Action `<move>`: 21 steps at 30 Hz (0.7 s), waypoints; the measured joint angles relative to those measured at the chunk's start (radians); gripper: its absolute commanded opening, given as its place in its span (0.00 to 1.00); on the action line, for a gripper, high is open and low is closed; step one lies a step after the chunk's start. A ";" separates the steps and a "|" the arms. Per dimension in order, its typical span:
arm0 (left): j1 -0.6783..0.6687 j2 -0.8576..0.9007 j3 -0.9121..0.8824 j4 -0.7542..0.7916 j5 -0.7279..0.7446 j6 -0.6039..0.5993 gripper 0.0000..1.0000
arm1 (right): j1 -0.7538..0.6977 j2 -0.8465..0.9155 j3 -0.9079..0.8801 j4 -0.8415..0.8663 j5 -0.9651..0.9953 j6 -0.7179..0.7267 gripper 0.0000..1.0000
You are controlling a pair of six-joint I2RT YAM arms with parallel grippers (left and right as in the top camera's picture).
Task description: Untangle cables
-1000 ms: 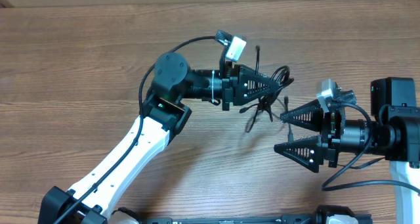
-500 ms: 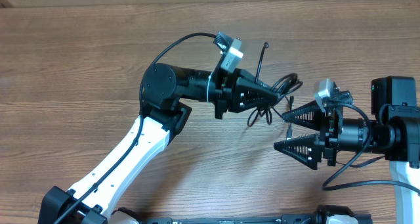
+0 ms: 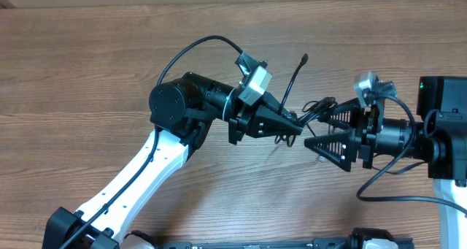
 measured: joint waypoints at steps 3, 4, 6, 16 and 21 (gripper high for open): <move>0.000 0.000 0.000 0.000 -0.009 0.000 0.04 | 0.000 0.000 0.000 0.016 0.012 0.068 0.75; 0.000 0.000 0.000 0.000 -0.014 0.000 0.04 | 0.000 0.000 0.000 0.018 0.016 0.081 0.70; -0.004 0.000 0.000 -0.001 -0.034 0.000 0.04 | 0.000 0.000 0.000 0.023 0.022 0.103 0.58; -0.056 0.000 0.000 -0.002 -0.132 0.000 0.04 | 0.000 0.000 0.000 0.026 0.028 0.138 0.35; -0.062 0.000 0.000 -0.003 -0.156 0.000 0.04 | 0.000 0.000 0.000 0.027 0.028 0.141 0.30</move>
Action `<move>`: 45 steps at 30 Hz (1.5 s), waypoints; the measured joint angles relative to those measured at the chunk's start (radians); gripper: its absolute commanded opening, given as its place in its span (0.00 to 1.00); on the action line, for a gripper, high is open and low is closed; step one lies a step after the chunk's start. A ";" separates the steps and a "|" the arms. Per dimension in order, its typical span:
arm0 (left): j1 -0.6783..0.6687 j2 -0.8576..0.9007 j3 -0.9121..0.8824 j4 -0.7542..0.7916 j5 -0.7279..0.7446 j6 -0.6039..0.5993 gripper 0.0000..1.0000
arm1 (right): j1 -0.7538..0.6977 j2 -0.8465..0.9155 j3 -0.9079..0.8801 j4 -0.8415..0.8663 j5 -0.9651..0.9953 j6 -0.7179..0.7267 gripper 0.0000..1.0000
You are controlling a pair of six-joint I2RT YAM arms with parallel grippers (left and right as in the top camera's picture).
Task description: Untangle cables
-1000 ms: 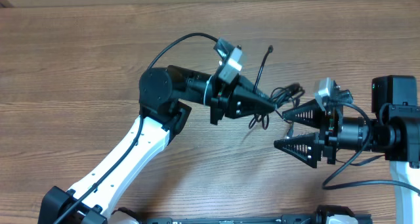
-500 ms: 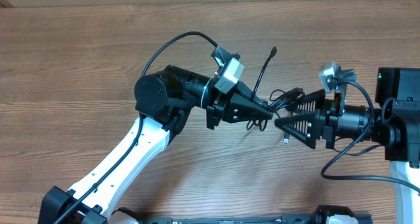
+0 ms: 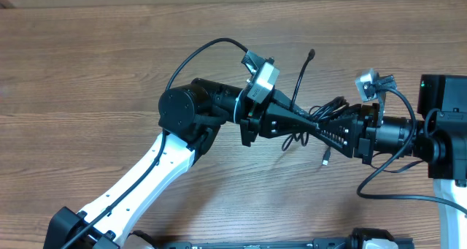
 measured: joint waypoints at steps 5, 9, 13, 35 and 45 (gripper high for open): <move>-0.008 0.000 0.000 -0.002 -0.014 0.000 0.04 | 0.000 0.000 0.000 0.003 0.000 -0.001 0.30; -0.018 0.000 0.000 -0.002 -0.021 0.000 0.04 | 0.000 0.000 0.000 0.003 0.005 -0.001 0.31; -0.022 0.000 0.000 -0.002 -0.022 0.000 0.04 | 0.000 0.005 0.000 0.006 0.043 0.023 0.31; -0.063 0.000 0.000 -0.010 -0.035 0.020 0.04 | 0.000 0.076 0.000 0.205 0.095 0.319 0.31; 0.013 0.000 0.000 -0.010 -0.035 0.031 0.04 | 0.000 0.077 0.000 0.064 0.192 0.293 0.15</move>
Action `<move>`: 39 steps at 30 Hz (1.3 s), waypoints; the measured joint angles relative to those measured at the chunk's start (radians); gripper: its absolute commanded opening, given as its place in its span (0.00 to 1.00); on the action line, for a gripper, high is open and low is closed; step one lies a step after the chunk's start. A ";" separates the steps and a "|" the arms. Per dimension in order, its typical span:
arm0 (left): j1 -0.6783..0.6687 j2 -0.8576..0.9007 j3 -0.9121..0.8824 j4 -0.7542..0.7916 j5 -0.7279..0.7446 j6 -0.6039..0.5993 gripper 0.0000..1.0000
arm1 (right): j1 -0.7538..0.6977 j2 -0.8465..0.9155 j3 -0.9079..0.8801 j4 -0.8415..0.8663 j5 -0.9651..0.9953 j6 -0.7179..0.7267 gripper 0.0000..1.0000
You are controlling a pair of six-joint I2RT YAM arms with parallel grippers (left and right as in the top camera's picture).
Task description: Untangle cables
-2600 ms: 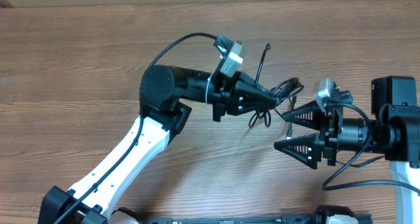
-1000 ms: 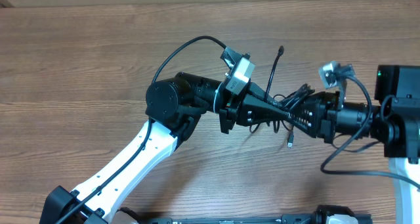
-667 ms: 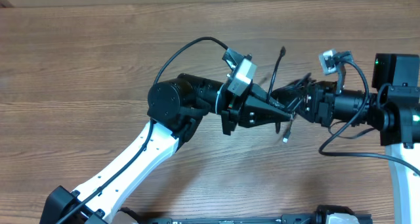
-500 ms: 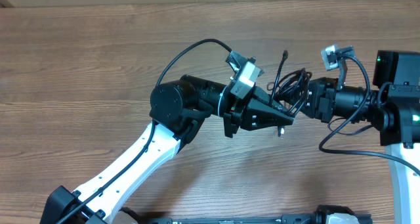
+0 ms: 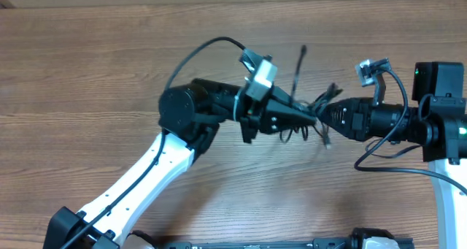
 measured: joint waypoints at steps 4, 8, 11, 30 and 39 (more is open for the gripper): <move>0.041 0.000 0.000 0.000 -0.007 -0.001 0.05 | 0.000 0.000 0.000 -0.023 0.002 -0.036 0.18; 0.043 0.000 0.000 0.000 -0.016 -0.001 0.04 | 0.000 0.000 0.000 -0.025 -0.070 -0.114 0.35; 0.044 0.000 0.000 0.000 -0.016 -0.001 0.04 | 0.000 0.000 0.000 -0.024 -0.137 -0.172 0.41; -0.034 0.000 0.000 -0.004 -0.053 0.000 0.04 | 0.000 0.000 0.000 0.059 -0.203 -0.290 0.50; -0.044 0.000 0.000 -0.005 -0.065 0.000 0.04 | 0.000 0.000 0.000 0.059 -0.185 -0.290 0.50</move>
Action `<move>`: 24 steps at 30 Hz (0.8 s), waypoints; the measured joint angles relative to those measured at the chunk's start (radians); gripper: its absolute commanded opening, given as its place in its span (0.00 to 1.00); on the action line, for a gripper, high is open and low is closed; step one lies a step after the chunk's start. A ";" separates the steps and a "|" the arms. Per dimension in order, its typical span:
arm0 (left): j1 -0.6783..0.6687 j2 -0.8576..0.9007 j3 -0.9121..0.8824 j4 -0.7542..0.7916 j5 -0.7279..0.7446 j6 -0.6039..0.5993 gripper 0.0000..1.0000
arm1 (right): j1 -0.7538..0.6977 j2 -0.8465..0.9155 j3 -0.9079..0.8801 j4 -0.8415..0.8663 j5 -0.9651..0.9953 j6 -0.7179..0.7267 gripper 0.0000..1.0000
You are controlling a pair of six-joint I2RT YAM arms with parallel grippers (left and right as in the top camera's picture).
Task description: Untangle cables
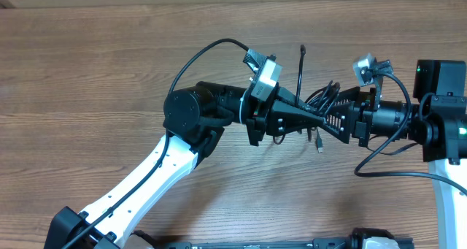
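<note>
A tangle of thin black cables (321, 99) hangs between the two grippers at mid-table, above the wood. One cable end (301, 55) points toward the far edge, and a small plug (319, 145) dangles below the bundle. My left gripper (310, 121) reaches in from the left, its fingers closed on strands of the bundle. My right gripper (326, 119) comes in from the right, tip to tip with the left, and its ribbed fingers (343, 121) look closed on the bundle too. The exact grip points are hidden by the cables.
The wooden table (87, 59) stretches to the left and far side. The left arm (190, 117) crosses from the bottom left. The right arm's base (441, 110) stands at the right edge, with its own camera lead (387, 165) looping below it.
The right gripper has turned about its wrist, so its ribbed finger faces show again. The left gripper has shifted slightly right. The bundle sits a little higher, with its loops more spread.
First the left gripper held the tangle while the right stood wide open beside it. Then the right's fingers had closed in on the bundle. Later the right wrist was rolled with the cables pinched between both tips. Now it is rolled back, both still gripping.
</note>
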 measured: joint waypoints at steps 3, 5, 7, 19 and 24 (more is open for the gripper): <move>-0.013 0.000 0.000 0.000 -0.013 0.000 0.04 | 0.000 0.000 0.000 0.000 0.001 0.000 0.50; -0.027 0.000 0.000 -0.002 -0.020 0.000 0.04 | 0.000 0.000 0.000 0.002 0.001 0.000 0.50; -0.043 0.000 0.000 -0.003 -0.026 0.003 0.04 | 0.000 0.000 0.000 0.008 0.001 0.000 0.50; -0.065 0.000 0.000 -0.005 -0.040 0.014 0.04 | 0.000 0.000 0.000 0.053 0.000 0.069 0.50; -0.065 0.000 0.000 -0.077 -0.056 0.047 0.04 | 0.000 0.000 0.000 0.052 -0.026 0.094 0.50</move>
